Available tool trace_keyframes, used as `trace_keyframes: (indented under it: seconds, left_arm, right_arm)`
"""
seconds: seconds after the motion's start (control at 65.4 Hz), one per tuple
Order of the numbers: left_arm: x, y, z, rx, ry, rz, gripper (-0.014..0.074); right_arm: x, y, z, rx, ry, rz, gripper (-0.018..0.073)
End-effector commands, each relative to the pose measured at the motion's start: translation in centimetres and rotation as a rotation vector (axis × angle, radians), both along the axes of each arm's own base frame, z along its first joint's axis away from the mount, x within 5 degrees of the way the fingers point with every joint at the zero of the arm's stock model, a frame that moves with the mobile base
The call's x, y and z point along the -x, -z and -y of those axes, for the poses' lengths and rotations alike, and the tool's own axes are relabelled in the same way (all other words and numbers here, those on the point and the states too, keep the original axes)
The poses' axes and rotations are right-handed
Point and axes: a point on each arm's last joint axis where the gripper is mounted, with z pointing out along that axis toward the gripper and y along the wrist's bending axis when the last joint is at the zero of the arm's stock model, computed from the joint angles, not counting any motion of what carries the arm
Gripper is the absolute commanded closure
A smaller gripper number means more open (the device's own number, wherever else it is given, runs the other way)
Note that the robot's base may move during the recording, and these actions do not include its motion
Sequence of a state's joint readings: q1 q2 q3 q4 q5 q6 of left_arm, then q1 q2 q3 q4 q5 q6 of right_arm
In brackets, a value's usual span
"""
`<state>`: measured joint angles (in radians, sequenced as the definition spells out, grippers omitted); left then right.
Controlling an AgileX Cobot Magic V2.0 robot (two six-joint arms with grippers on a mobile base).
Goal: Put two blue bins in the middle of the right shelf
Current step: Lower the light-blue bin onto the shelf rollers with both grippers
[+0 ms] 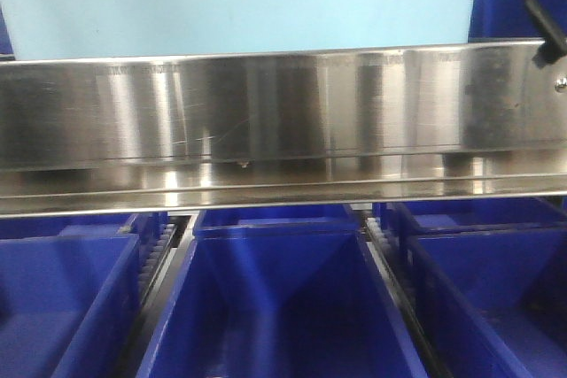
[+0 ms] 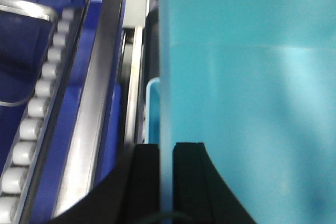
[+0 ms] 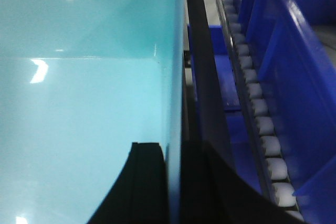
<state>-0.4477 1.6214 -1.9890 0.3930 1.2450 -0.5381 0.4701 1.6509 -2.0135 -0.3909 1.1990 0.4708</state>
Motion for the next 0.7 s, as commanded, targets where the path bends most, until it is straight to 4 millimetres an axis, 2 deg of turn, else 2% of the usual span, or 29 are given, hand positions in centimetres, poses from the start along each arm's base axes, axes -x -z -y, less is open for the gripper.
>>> trace_keyframes:
  seconds: [0.0, 0.245, 0.474, 0.688]
  left_arm:
    - [-0.2, 0.2, 1.1, 0.045, 0.054, -0.006, 0.0708]
    - [-1.0, 0.9, 1.1, 0.027, 0.045, -0.022, 0.0708]
    - [-2.4, 2.4, 1.2, 0.013, 0.047, -0.069, 0.0708]
    - [-2.4, 2.4, 1.2, 0.011, 0.049, -0.069, 0.0708]
  right_arm:
    - [-0.3, -0.5, -0.8, -0.050, -0.045, 0.057, 0.0721]
    - [-1.5, 0.5, -1.8, -0.073, -0.070, 0.051, 0.0721]
    - [-2.2, 1.5, -2.1, -0.062, -0.066, 0.018, 0.0721]
    - [-2.4, 1.9, -2.0, -0.070, -0.038, -0.011, 0.0721]
